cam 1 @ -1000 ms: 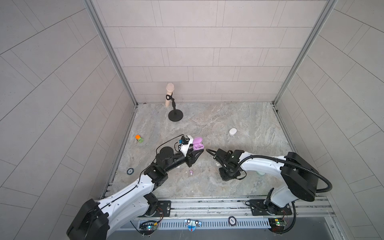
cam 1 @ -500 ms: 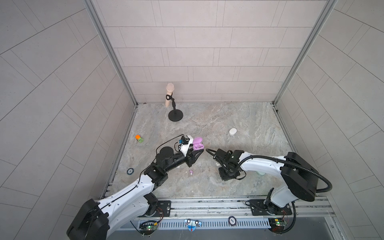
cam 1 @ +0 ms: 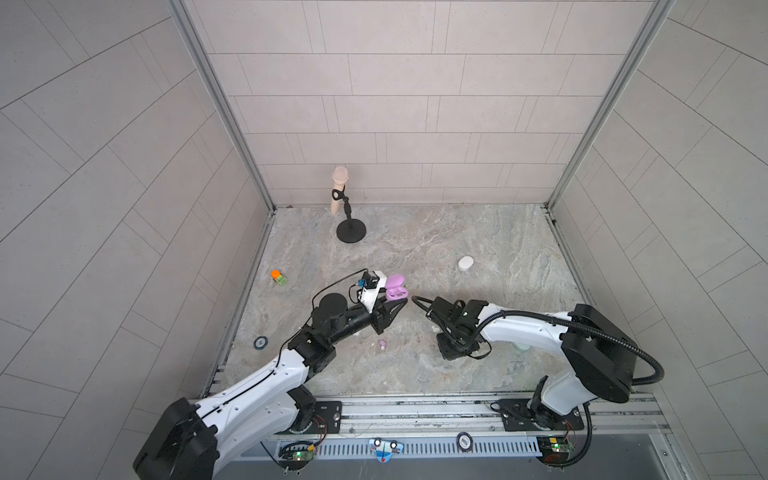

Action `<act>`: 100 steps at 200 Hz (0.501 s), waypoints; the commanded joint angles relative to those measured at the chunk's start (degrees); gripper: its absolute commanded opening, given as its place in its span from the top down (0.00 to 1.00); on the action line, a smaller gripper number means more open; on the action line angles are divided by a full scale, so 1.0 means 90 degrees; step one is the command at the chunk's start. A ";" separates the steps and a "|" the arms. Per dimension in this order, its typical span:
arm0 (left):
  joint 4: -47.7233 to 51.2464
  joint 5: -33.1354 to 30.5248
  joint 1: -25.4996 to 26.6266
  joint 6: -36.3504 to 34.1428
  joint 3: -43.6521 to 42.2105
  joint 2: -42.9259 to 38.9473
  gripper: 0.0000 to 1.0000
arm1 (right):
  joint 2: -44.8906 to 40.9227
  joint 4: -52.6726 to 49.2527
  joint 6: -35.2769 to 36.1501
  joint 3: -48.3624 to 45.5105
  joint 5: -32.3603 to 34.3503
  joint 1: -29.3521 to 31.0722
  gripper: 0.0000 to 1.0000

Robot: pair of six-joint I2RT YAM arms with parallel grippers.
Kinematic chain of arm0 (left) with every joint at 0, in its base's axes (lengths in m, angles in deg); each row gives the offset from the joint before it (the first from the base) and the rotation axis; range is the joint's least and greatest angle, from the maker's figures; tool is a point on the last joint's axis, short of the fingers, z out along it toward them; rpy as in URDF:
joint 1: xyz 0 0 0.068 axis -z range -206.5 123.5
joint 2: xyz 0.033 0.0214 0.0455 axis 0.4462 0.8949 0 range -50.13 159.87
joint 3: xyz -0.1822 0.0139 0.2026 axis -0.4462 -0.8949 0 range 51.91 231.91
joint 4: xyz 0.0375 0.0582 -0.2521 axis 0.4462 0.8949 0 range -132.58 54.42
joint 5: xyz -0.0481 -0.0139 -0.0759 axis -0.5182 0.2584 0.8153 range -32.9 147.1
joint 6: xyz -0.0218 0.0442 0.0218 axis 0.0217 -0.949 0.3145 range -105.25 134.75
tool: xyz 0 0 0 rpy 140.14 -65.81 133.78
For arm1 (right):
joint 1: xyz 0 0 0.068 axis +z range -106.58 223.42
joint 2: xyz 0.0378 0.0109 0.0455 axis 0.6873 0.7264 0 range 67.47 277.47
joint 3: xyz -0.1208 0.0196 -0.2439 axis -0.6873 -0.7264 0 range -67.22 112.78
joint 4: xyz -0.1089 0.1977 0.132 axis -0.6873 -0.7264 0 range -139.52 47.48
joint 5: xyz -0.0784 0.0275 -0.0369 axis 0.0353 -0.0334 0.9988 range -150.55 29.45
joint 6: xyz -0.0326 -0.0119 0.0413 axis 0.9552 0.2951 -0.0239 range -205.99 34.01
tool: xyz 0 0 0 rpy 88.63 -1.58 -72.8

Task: Insert the wireless bluetooth earbuds into the charging case
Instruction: 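Lift the pink earbud with the right gripper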

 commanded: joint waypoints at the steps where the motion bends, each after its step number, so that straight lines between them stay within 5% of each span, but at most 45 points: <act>1: -0.0073 0.0025 -0.0033 0.0009 -0.0001 -0.0073 0.81 | 0.0181 -0.0128 -0.0096 -0.0132 0.0203 0.0031 0.76; 100: -0.0070 0.0055 -0.0033 0.0029 -0.0009 -0.0064 0.81 | -0.0043 -0.0332 -0.0337 -0.0297 0.0153 0.0075 0.72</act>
